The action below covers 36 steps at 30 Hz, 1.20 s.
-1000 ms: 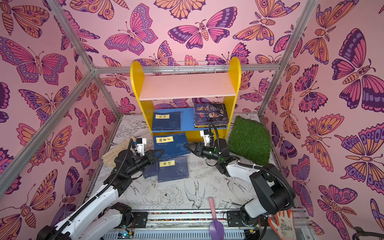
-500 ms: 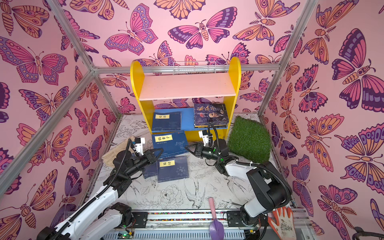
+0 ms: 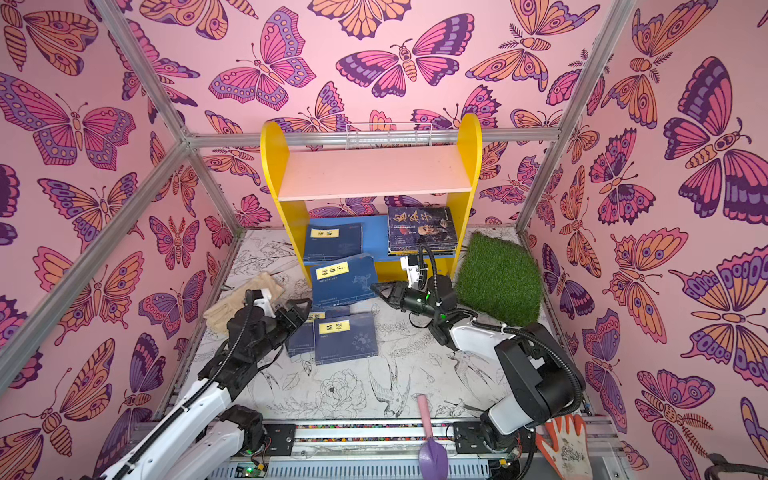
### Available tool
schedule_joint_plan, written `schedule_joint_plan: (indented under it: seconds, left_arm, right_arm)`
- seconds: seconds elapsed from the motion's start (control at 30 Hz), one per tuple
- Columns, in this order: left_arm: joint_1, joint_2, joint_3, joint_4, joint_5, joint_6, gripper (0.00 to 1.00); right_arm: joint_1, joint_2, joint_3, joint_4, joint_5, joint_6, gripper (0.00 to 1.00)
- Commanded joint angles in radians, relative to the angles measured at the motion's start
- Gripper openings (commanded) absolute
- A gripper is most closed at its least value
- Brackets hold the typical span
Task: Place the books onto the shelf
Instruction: 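Carry the book upright to the blue shelf board with the right gripper, then lower the book flat onto the shelf board with the right gripper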
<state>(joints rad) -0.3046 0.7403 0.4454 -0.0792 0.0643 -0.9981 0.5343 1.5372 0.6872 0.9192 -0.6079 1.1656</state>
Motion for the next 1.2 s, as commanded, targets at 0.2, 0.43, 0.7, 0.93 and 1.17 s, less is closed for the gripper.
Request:
schedule_joint_plan:
  seconds: [0.2,0.43,0.7,0.93,1.17]
  left_arm:
    - [0.007,-0.084,-0.072,-0.281,-0.137,-0.056,0.81]
    - [0.009,-0.081,-0.066,-0.282,-0.126,-0.034,0.81]
    - [0.009,-0.082,-0.062,-0.287,-0.117,-0.013,0.81]
    - [0.009,-0.08,-0.065,-0.288,-0.115,-0.005,0.81]
    - [0.008,-0.065,-0.056,-0.29,-0.115,0.001,0.81]
  right_arm:
    - [0.015,0.091,0.355,-0.287,0.266,-0.17,0.0]
    - [0.024,0.321,0.669,-0.462,0.295,-0.185,0.0]
    - [0.048,0.488,0.895,-0.639,0.245,-0.228,0.0]
    - [0.062,0.528,0.902,-0.645,0.27,-0.219,0.0]
    - [0.068,0.545,0.905,-0.654,0.305,-0.215,0.0]
